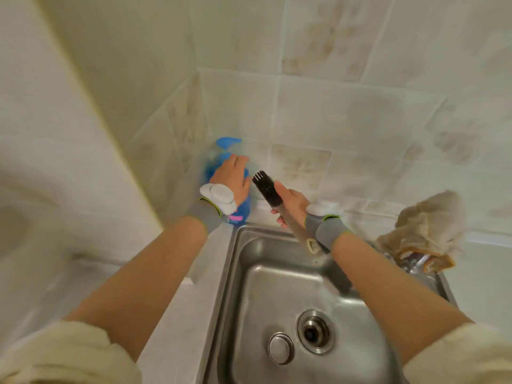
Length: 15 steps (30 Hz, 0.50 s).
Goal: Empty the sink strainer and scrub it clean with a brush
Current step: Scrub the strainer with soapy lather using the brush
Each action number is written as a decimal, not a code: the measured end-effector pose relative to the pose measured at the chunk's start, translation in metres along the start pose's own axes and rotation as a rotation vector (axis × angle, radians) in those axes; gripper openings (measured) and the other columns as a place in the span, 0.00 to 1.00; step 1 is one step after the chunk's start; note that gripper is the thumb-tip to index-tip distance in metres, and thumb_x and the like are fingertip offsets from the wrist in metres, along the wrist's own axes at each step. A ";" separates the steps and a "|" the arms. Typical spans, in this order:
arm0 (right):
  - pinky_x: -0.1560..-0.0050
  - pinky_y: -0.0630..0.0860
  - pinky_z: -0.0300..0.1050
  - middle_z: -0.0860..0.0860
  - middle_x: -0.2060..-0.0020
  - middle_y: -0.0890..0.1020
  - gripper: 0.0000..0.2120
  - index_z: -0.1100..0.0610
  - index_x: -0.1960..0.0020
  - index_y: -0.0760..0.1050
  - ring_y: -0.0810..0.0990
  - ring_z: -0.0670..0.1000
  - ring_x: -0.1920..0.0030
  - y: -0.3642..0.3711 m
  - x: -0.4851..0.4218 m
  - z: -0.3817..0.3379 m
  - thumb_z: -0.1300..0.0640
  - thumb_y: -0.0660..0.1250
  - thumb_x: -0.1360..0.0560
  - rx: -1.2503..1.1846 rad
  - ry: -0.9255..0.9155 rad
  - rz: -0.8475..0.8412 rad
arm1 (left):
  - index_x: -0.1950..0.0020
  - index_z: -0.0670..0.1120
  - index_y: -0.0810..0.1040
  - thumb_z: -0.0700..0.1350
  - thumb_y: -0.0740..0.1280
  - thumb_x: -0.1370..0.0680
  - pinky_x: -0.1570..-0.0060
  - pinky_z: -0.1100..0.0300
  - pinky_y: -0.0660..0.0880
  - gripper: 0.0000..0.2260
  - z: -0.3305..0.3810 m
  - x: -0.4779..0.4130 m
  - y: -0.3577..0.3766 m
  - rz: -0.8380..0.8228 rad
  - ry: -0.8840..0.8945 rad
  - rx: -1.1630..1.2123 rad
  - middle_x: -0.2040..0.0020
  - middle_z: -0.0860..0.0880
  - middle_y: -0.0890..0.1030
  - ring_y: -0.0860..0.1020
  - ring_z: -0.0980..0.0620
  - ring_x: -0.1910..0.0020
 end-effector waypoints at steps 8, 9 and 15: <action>0.71 0.62 0.40 0.56 0.70 0.69 0.24 0.62 0.59 0.69 0.64 0.52 0.74 0.036 -0.056 -0.038 0.48 0.43 0.18 -0.294 0.131 -0.011 | 0.25 0.38 0.44 0.40 0.56 0.22 0.25 0.58 0.43 0.30 -0.038 -0.059 -0.005 -0.143 0.004 -0.193 0.23 0.42 0.45 0.44 0.45 0.23; 0.71 0.63 0.40 0.56 0.70 0.70 0.25 0.61 0.61 0.69 0.64 0.52 0.74 0.038 -0.062 -0.039 0.48 0.43 0.18 -0.294 0.138 -0.010 | 0.25 0.38 0.44 0.39 0.56 0.22 0.25 0.59 0.43 0.30 -0.040 -0.061 -0.003 -0.152 0.006 -0.189 0.22 0.42 0.45 0.44 0.45 0.23; 0.71 0.64 0.39 0.57 0.70 0.71 0.24 0.61 0.62 0.69 0.66 0.52 0.74 0.037 -0.080 -0.043 0.48 0.45 0.19 -0.315 0.156 0.014 | 0.25 0.39 0.44 0.40 0.58 0.23 0.26 0.60 0.41 0.31 -0.040 -0.061 0.004 -0.119 0.014 -0.170 0.22 0.44 0.45 0.43 0.46 0.23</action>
Point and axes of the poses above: each hand's wrist, its own x-axis away from the middle knuckle, its own y-axis out of the palm, z = x × y, the point moved 10 cm from there along -x, towards the middle knuckle
